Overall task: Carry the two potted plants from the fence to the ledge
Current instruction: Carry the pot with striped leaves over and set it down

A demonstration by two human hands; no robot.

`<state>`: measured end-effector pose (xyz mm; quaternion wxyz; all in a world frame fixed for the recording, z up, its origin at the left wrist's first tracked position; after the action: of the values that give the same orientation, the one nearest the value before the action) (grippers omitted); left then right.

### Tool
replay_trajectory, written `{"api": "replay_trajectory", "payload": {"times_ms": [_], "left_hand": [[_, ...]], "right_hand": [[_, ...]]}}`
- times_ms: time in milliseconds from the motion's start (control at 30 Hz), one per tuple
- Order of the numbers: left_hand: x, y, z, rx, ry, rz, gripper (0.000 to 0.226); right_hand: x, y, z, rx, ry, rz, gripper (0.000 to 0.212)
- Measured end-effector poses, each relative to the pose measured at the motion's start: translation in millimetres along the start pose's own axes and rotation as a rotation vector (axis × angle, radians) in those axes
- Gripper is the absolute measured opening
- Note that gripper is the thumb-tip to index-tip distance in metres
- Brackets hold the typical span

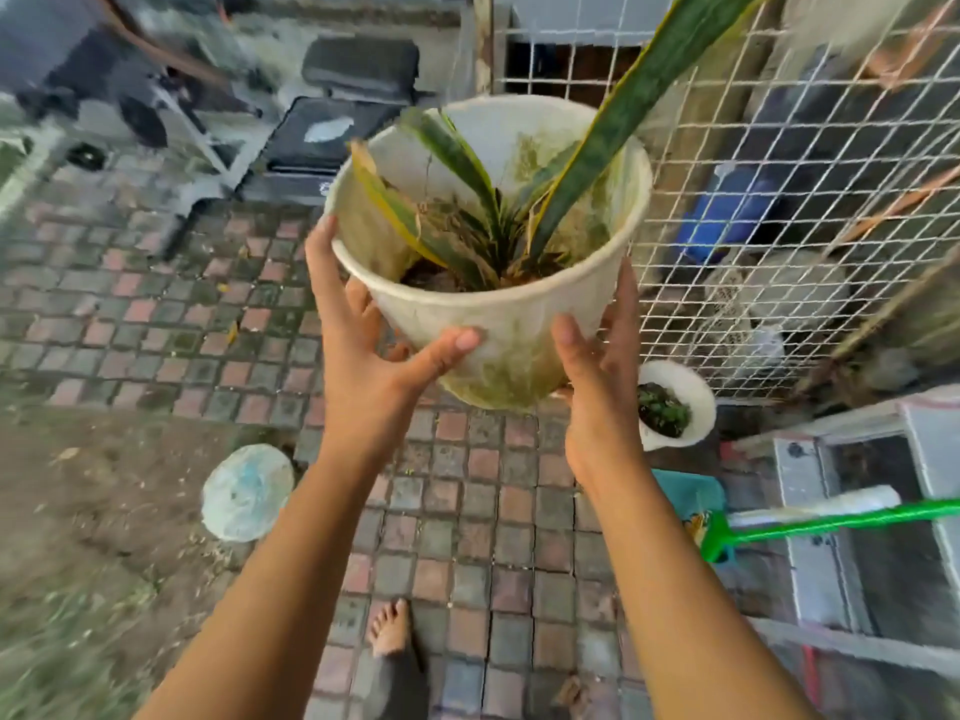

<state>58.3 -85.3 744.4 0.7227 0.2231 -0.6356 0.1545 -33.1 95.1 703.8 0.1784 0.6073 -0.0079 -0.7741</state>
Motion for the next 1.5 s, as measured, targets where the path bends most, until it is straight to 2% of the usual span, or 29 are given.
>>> {"api": "replay_trajectory", "payload": {"times_ms": [233,500,767,1167,1367,1500], "left_hand": [[123.3,-65.8,-41.9,0.219,0.016,-0.062,0.116],[200.9,-183.3,-56.1,0.360,0.101,-0.073,0.114],[244.1,-307.9,-37.0,0.471,0.125,-0.010,0.119],[267.7,-459.3,73.7,0.664,0.208,-0.003,0.122],[272.4,-537.9,155.4,0.857,0.245,0.037,0.114],[280.1,-595.3,199.7,0.963,0.244,0.049,0.118]], "right_hand": [[-119.9,90.6,-0.8,-0.164,-0.027,0.004,0.093],[-159.3,232.7,-13.5,-0.343,-0.026,0.064,0.109],[-144.4,372.0,-20.1,-0.383,-0.034,0.101,0.084],[-86.1,575.8,64.8,-0.534,-0.025,0.198,0.108],[-41.6,701.8,141.3,-0.723,-0.028,0.247,0.091],[-9.7,789.1,174.7,-0.830,-0.004,0.239,0.097]]}}
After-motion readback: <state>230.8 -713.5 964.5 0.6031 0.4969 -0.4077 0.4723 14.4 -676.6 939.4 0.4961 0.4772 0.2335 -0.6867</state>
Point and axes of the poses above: each hand's wrist, its own z-axis towards the middle knuckle, its own y-axis out of the palm, x = y × z, the point moved 8 cm from there along z, towards the middle knuckle, and after that the axes turned 12 degrees about -y, right-handed, at the moved point
